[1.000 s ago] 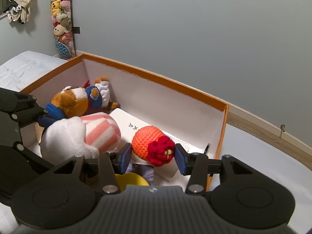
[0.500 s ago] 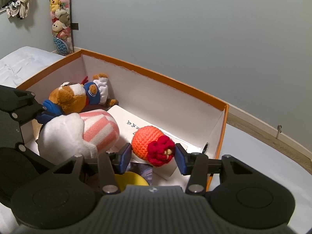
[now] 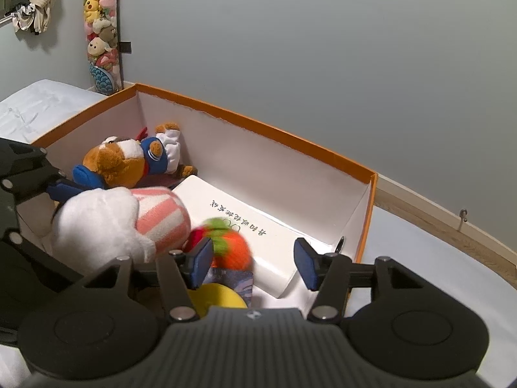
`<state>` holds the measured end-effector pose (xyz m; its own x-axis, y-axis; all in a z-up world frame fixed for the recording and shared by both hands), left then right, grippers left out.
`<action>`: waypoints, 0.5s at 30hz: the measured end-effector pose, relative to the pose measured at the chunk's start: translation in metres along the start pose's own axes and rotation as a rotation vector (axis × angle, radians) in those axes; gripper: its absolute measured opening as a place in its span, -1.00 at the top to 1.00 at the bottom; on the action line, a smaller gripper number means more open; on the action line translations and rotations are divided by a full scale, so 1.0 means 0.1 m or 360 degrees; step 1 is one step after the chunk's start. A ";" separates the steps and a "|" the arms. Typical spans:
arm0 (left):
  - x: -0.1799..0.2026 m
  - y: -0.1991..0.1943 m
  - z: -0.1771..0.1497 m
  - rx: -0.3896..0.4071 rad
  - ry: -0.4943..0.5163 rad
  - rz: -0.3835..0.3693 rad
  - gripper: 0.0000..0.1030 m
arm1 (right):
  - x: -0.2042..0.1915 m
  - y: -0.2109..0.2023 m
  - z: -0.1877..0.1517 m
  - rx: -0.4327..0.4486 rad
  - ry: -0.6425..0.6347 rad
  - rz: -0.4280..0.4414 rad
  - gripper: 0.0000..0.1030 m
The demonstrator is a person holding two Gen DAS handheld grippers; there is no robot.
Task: Organize objects
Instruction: 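Open both grippers to drop the plush and strawberry into the box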
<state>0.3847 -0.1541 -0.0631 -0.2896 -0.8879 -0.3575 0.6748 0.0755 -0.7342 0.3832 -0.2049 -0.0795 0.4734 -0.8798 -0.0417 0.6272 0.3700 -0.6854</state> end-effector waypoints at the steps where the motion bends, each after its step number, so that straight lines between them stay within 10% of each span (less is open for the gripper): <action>1: -0.03 -0.04 0.01 0.0014 0.0000 0.0008 -0.82 | 0.00 0.00 0.00 -0.0003 -0.0001 -0.0003 -0.12; 15: 0.06 -0.35 0.12 0.0113 0.0030 0.0064 -0.82 | -0.11 -0.34 0.04 0.0073 0.0082 0.0014 -0.27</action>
<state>0.3677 -0.1674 -0.0322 -0.2737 -0.8760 -0.3970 0.7322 0.0779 -0.6767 0.3591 -0.2063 -0.0530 0.4470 -0.8904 -0.0857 0.6514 0.3897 -0.6510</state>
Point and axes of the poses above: each gripper's, at about its wrist camera, not at the fingertips, and y roughly the way its jaws point, x to its right, z to its top, the point moved 3 cm from there along y, roughly the way its jaws point, and after that the axes turned 12 degrees about z, right-handed, at the moved point
